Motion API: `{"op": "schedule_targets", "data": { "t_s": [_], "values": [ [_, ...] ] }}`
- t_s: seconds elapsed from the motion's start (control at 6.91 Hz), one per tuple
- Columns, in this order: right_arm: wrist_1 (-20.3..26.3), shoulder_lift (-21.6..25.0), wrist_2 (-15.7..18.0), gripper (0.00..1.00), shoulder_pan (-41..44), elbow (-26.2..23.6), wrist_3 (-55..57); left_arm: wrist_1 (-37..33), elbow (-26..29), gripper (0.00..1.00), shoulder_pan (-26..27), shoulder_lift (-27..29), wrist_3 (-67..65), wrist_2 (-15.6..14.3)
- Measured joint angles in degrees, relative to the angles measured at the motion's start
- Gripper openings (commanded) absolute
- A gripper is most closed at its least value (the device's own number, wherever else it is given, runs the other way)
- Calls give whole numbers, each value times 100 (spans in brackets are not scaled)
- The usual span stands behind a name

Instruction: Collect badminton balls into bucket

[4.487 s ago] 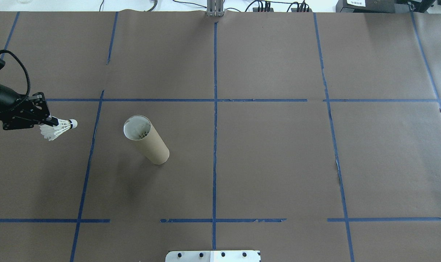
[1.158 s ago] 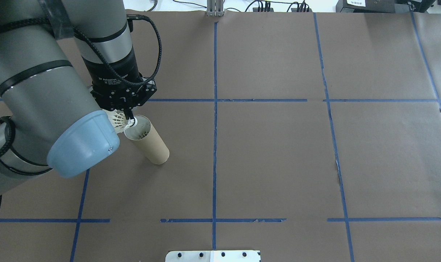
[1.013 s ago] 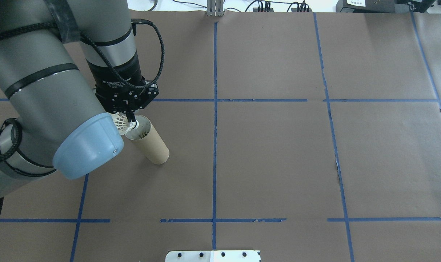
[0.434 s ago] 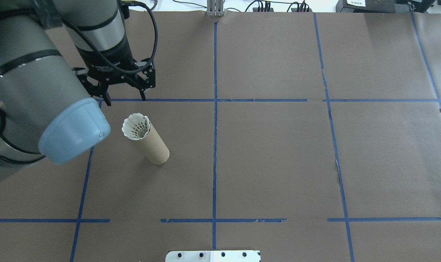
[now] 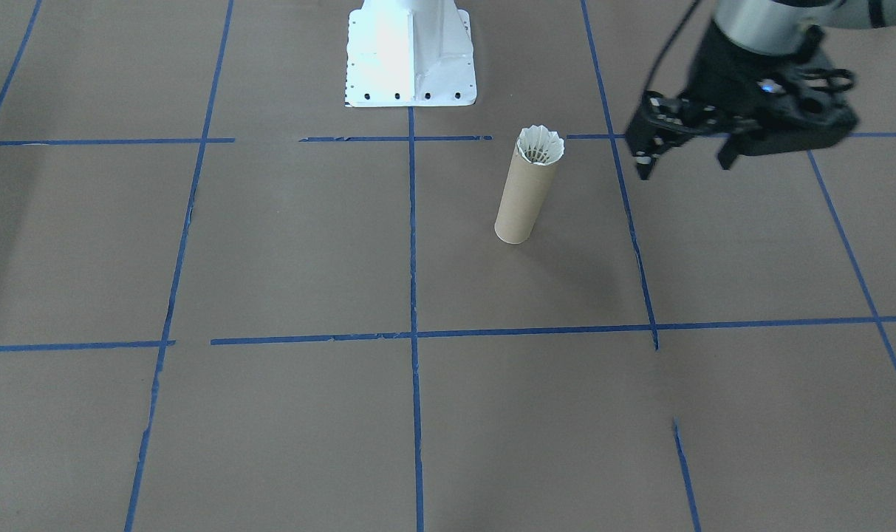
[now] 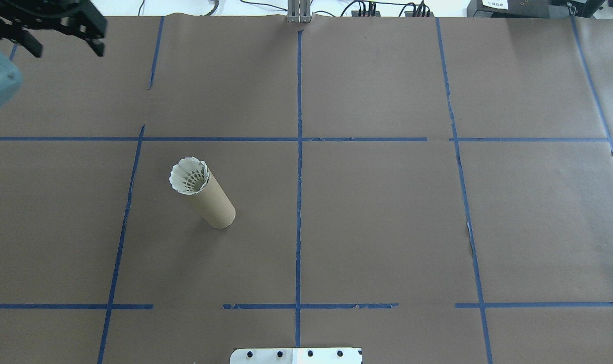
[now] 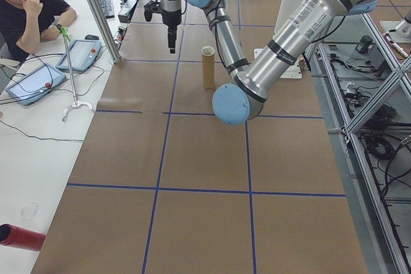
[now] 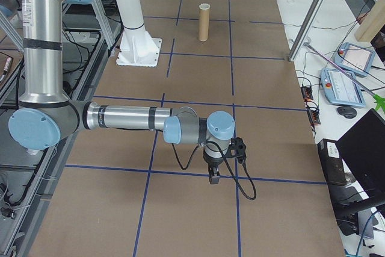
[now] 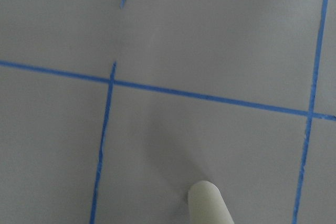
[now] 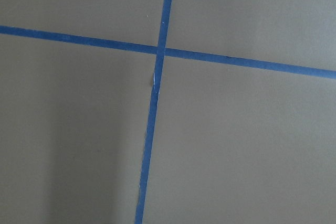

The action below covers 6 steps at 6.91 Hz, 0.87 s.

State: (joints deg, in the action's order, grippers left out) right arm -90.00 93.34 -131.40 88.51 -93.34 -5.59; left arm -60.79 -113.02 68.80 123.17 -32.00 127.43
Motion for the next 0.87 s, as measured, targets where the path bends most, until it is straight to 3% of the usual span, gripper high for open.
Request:
{"op": "schedule_targets", "data": {
  "t_s": [0.29,0.58,0.87],
  "values": [
    [0,0,0,100,0,0,-1,-1020,548,100,962,-1309,1968,301],
    [0,0,0,100,0,0,5,-1709,1078,100,1581,-2571,3032,570],
    [0,0,0,100,0,0,6,-2558,1956,100,1769,-3173,3256,817]
  ]
}}
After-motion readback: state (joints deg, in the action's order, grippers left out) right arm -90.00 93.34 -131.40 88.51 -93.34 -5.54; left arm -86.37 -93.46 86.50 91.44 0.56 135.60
